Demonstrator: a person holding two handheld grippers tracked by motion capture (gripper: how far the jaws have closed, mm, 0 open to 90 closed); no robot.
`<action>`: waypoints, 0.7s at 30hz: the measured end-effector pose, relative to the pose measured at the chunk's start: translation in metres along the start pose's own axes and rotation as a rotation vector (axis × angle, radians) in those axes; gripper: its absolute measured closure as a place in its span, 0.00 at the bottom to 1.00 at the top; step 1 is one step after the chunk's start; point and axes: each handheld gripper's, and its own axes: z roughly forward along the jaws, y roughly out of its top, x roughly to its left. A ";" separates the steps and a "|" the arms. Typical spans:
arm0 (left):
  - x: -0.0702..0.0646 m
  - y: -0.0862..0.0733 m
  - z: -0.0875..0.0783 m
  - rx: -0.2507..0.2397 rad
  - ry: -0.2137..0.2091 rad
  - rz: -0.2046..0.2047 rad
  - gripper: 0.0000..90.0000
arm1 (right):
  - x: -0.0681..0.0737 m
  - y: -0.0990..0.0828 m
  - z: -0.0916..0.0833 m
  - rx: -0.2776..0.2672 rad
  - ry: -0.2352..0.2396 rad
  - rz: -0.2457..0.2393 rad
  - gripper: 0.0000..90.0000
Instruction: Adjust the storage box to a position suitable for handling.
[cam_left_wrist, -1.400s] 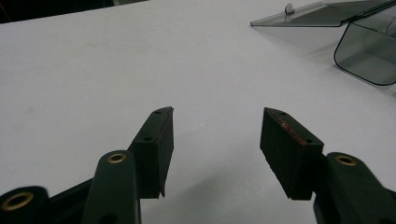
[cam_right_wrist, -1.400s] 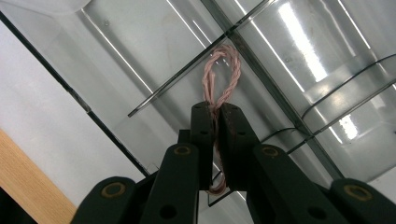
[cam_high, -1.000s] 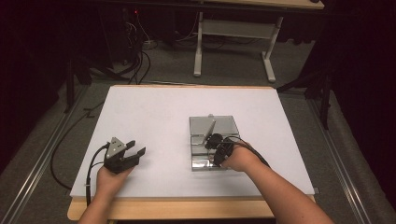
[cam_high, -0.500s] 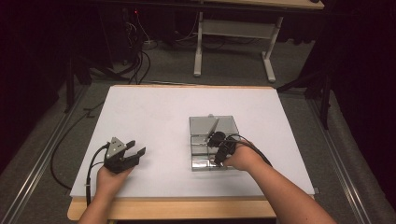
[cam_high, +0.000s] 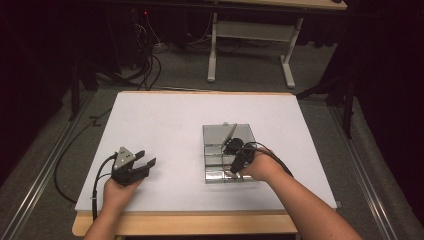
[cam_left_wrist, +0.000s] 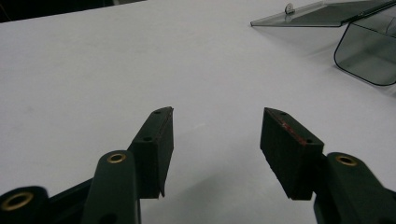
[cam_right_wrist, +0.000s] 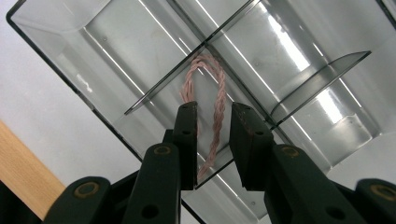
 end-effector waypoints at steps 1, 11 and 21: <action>0.000 0.000 0.000 0.000 0.000 0.001 0.50 | 0.000 0.001 0.000 0.004 -0.002 0.000 0.82; 0.000 0.000 0.000 -0.001 -0.002 -0.003 0.50 | 0.002 0.003 0.010 0.021 -0.025 -0.043 0.98; 0.000 0.000 0.000 0.000 -0.002 -0.001 0.50 | -0.002 0.001 -0.005 -0.020 -0.029 0.000 0.86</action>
